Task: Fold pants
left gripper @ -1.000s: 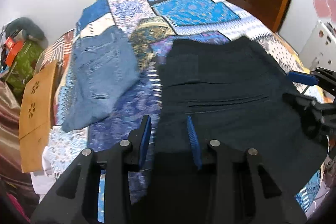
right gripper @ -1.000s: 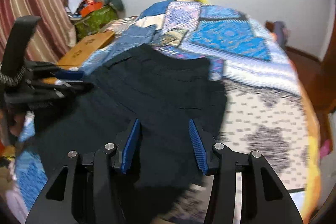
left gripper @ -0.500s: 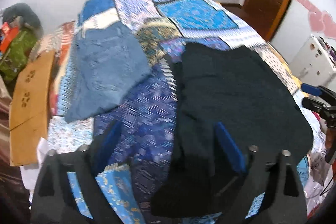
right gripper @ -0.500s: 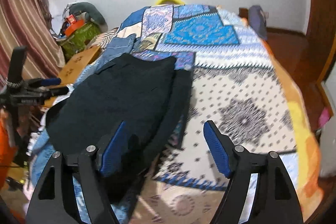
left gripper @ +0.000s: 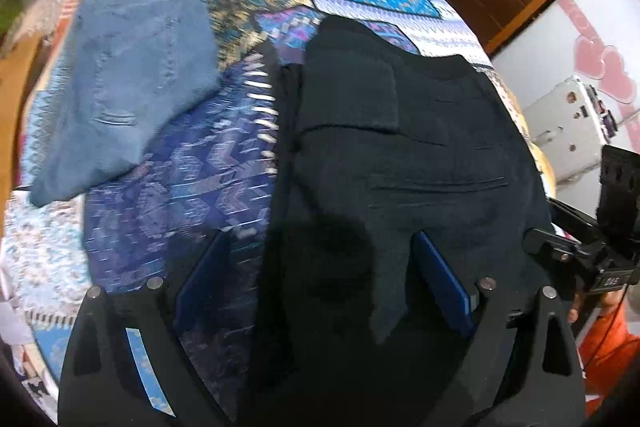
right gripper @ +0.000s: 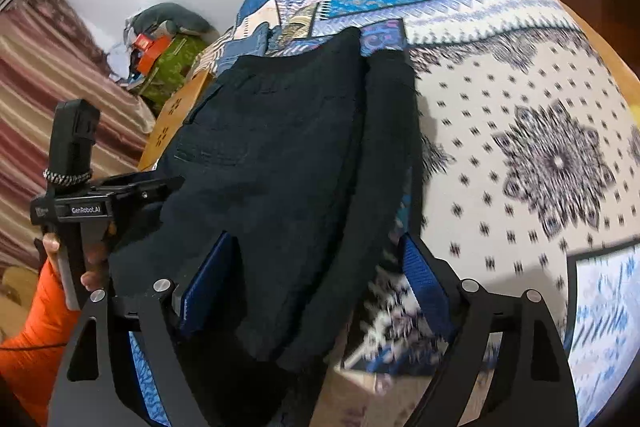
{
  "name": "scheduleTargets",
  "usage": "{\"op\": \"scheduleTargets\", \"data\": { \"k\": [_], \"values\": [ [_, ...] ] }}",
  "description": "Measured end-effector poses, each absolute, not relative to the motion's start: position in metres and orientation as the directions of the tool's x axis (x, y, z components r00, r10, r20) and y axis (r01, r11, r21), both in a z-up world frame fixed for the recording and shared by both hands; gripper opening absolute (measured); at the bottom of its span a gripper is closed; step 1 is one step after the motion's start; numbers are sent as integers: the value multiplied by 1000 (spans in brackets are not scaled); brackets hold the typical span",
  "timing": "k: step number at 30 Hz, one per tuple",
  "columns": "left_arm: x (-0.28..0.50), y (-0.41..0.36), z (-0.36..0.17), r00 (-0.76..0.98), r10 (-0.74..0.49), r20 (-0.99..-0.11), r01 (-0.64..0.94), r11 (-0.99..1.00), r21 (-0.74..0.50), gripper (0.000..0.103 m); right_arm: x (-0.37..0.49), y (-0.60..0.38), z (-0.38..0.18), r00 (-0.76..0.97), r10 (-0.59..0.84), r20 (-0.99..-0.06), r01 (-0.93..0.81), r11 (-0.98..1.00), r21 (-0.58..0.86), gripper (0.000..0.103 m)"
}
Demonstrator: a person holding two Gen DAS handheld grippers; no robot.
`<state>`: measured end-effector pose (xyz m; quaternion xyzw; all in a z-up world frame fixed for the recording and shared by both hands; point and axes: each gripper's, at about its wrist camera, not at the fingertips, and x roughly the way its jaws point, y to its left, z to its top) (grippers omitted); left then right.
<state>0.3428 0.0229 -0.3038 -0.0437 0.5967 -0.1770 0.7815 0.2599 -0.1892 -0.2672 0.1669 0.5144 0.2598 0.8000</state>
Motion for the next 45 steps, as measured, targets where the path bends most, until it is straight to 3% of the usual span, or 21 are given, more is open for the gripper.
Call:
{"op": "scheduleTargets", "data": {
  "k": [6,10,13,15,18,21,27,36,45],
  "values": [
    [357,14,-308,177,-386,-905,215,913,-347,96,273,-176,-266,311,617,-723,-300,786,541,84],
    [358,-5,-304,176,-408,-896,257,898,-358,89,277,-168,-262,295,619,-728,-335,781,528,75],
    [356,-12,-297,201,-392,-898,281,901,-330,78,282,-169,-258,297,611,-734,-335,786,519,58],
    [351,-15,-289,231,-372,-899,302,906,-297,60,283,-174,-253,295,618,-729,-330,782,529,46],
    [344,-12,-275,270,-360,-893,316,909,-271,38,279,-177,-241,318,614,-723,-351,784,512,38],
    [335,-11,-258,319,-361,-876,332,909,-253,29,273,-174,-225,348,607,-715,-387,787,480,33],
    [320,-5,-217,446,-305,-841,329,930,-163,27,273,-159,-183,415,611,-674,-454,781,429,29],
    [329,60,-150,587,-241,-773,203,968,-148,27,301,-106,-120,473,651,-593,-578,738,350,28],
    [362,137,-121,668,-138,-732,68,990,-125,27,350,-34,-105,459,717,-525,-667,668,331,28]
  ]
}}
